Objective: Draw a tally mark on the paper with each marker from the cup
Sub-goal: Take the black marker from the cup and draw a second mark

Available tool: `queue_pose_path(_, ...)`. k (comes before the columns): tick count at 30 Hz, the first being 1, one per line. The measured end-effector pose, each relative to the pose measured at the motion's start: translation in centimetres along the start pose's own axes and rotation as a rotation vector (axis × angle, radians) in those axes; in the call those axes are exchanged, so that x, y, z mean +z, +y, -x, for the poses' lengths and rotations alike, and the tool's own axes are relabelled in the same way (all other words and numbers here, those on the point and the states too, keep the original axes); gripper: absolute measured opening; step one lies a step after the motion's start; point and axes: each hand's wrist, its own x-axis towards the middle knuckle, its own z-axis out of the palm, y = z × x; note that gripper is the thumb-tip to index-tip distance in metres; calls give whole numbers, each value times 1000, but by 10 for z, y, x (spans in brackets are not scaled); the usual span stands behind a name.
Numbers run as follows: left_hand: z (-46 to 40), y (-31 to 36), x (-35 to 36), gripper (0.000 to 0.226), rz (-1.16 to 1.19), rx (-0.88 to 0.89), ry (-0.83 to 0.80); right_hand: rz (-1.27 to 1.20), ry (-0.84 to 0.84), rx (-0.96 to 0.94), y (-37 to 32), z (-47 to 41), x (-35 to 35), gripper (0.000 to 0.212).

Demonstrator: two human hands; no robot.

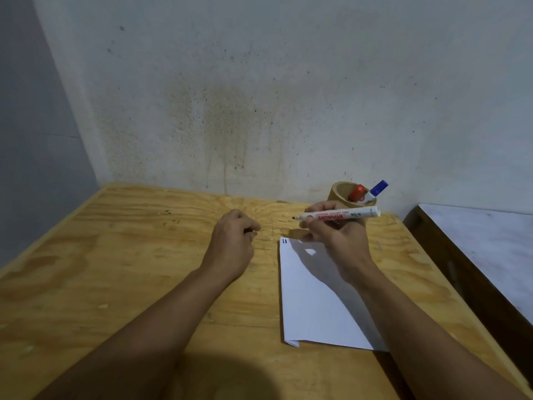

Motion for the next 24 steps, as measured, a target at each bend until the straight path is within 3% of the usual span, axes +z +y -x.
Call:
queue_pose_path(2, -2, 4, -5, 19, 137, -111, 27, -115, -41, 50, -19, 1, -3, 11)
queue_pose_path(5, -4, 24, -19, 18, 695, -405, 10, -107, -40, 27, -42, 5, -9, 15)
queue_pose_path(8, -3, 49, -30, 15, 1056, -487, -63, -61, -39, -22, -55, 11, -12, 19)
queue_pose_path(12, -2, 68, -30, 15, 1156, -448, -123, -23, 38, -66, -64, 21, -16, 10)
queue_pose_path(17, 4, 79, -29, 11, 1191, -442, -179, -52, 62, -77, -71, 29, -22, 19)
queue_pose_path(24, 11, 93, -30, 11, 1249, -470, -238, -46, -12, -116, -77, 37, -36, 25)
